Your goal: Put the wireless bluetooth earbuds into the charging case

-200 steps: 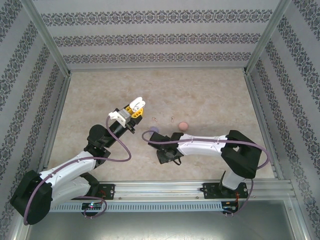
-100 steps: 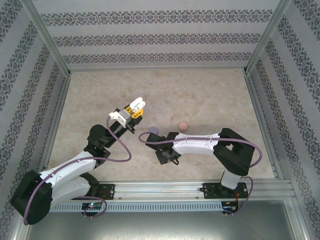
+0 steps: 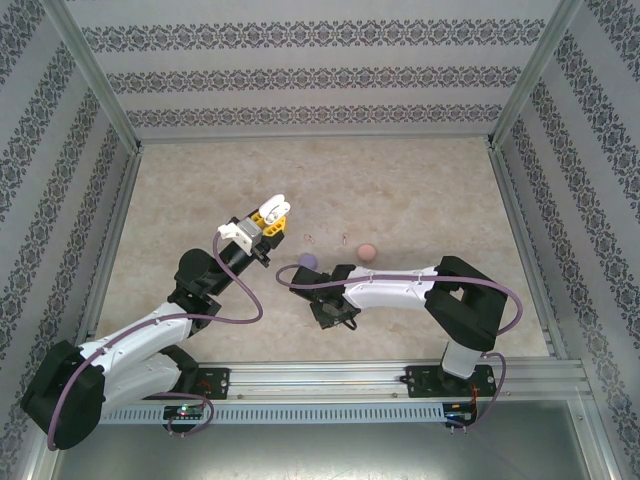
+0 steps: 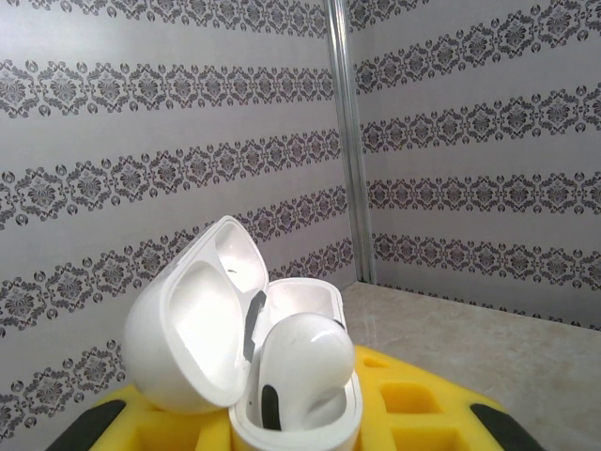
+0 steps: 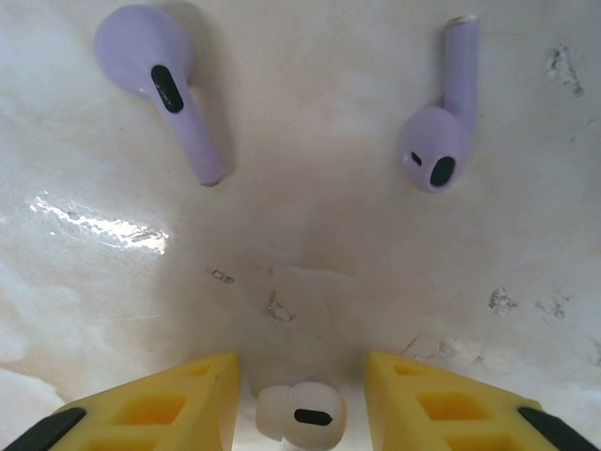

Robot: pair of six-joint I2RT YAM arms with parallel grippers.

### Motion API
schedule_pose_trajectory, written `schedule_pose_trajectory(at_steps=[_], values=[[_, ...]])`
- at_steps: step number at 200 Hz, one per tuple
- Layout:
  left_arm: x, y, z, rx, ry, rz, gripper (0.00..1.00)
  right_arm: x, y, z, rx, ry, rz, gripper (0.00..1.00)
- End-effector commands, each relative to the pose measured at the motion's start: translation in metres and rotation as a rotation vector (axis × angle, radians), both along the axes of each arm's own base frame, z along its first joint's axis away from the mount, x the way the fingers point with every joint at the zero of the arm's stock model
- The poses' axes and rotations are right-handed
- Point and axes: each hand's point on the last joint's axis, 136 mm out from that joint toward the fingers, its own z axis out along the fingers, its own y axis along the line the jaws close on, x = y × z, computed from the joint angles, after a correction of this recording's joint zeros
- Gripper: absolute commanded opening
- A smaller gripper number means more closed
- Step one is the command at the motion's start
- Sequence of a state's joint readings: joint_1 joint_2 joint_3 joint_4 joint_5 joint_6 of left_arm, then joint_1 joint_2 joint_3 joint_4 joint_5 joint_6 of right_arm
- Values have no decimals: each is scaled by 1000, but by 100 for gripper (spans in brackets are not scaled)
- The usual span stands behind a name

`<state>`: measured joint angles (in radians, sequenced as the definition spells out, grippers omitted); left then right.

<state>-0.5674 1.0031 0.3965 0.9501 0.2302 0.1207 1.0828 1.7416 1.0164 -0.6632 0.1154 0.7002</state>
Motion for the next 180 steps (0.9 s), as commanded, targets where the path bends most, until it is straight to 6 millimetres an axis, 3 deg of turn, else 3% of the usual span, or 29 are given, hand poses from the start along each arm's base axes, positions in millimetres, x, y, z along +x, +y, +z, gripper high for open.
schedule_pose_trajectory(at_steps=[1,180], values=[[0,5,5,-4,-26,14,0,-5,-9,-2,-42,2,1,40],[3,0,5,0,-11,-5,0,-10,-24,-7,-50,-7,-21,33]])
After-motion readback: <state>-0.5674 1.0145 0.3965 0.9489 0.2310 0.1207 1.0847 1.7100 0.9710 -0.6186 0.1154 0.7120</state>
